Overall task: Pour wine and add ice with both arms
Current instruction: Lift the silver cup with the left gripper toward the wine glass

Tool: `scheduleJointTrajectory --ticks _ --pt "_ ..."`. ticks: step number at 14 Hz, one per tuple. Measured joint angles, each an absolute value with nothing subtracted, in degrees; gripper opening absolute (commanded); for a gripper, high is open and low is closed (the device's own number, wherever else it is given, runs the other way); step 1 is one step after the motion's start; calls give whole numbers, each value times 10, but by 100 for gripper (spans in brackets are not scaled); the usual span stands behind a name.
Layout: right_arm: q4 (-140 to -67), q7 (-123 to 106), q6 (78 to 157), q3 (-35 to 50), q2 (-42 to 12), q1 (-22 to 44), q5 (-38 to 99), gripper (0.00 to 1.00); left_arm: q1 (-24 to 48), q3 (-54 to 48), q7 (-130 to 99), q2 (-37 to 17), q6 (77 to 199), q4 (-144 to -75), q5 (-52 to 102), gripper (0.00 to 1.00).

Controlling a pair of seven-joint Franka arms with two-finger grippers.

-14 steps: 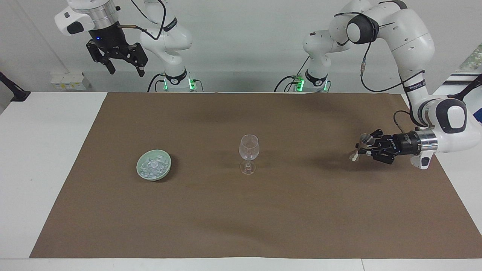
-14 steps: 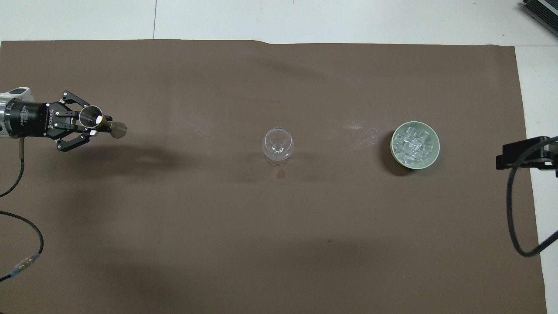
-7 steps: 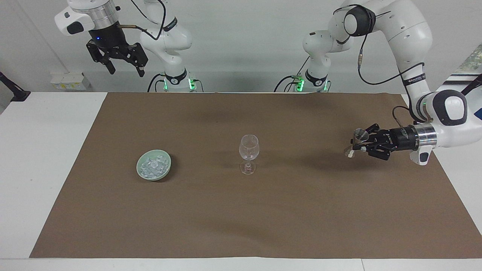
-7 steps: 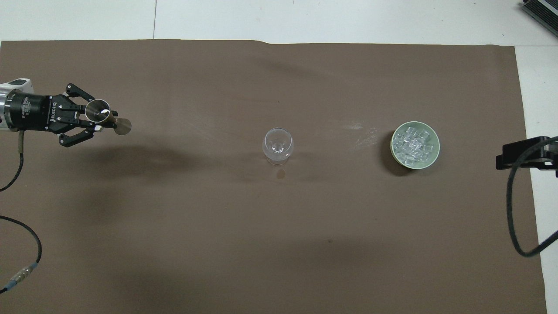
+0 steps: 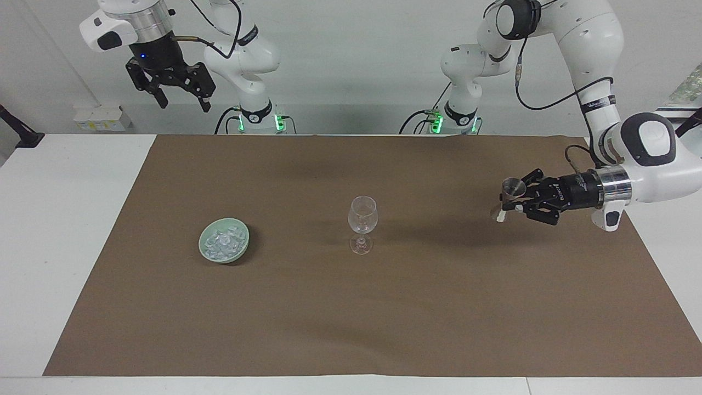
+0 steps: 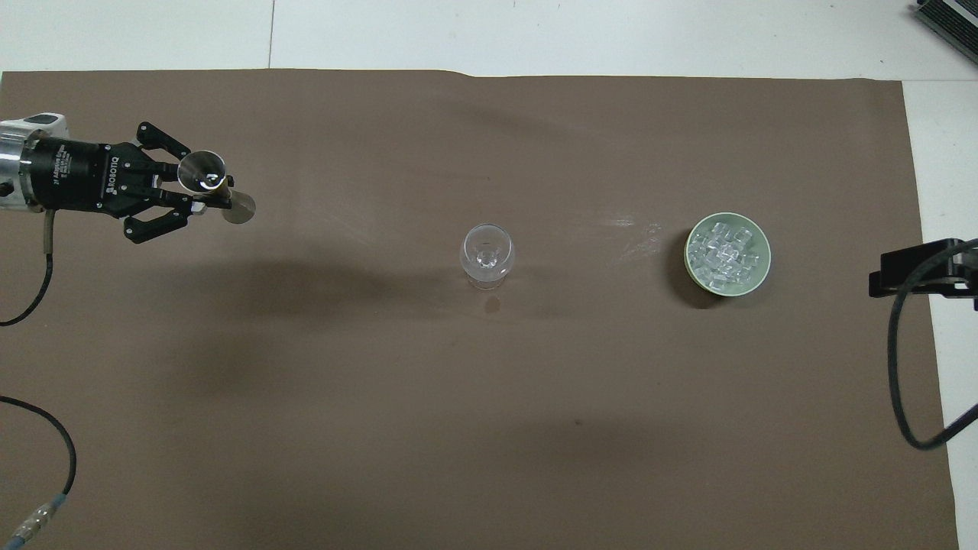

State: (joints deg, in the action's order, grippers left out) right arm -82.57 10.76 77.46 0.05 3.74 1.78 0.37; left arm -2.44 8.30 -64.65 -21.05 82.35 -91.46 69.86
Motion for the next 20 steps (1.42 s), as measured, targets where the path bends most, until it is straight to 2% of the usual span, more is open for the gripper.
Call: scheduleJointTrajectory --ticks 9,20 --pt "-826 108 775 0 37 18 4 100 -24 -3 -681 -166 939 -999 739 0" --pt "-826 108 775 0 37 18 4 100 -22 -92 -678 -142 1053 -1045 762 0"
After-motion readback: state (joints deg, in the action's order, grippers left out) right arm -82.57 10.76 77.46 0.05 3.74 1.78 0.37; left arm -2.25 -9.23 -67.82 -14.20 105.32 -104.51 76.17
